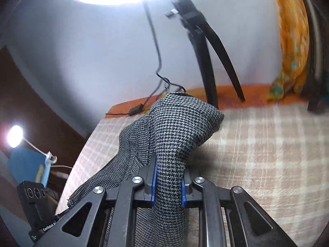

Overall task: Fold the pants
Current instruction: 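Lift the folded shorts with both grippers and carry them to the black SPORT stack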

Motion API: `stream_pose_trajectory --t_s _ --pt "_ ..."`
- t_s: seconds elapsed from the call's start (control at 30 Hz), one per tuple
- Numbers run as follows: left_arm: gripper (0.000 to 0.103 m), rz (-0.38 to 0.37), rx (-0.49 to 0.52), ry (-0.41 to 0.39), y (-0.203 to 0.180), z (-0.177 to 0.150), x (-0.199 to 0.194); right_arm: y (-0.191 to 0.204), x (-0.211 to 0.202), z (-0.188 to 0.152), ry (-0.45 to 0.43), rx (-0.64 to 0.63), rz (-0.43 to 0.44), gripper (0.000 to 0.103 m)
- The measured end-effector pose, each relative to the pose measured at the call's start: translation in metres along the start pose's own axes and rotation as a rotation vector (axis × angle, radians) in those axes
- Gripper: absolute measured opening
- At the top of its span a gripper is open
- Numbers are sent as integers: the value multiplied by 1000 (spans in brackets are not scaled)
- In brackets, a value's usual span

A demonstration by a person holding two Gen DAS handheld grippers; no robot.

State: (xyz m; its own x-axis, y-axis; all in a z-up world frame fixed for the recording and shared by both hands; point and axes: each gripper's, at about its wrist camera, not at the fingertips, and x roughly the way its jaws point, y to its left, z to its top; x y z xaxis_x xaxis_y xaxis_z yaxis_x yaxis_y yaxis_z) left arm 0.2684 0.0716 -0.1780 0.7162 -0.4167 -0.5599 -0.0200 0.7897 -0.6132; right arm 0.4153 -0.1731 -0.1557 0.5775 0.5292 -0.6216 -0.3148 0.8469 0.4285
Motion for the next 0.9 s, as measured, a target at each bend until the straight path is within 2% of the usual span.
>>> stream_pose_trajectory --t_s 0.3,0.6,0.9 --pt "35 -65 71 29 -46 -12 -1 8 -46 4 -29 -107 -64 15" --pt "35 -149 171 68 -114 -29 7 -18 -115 0 -66 -124 -131 15" --pt "35 -223 276 78 -194 -46 20 -58 -190 12 -125 -133 -189 15"
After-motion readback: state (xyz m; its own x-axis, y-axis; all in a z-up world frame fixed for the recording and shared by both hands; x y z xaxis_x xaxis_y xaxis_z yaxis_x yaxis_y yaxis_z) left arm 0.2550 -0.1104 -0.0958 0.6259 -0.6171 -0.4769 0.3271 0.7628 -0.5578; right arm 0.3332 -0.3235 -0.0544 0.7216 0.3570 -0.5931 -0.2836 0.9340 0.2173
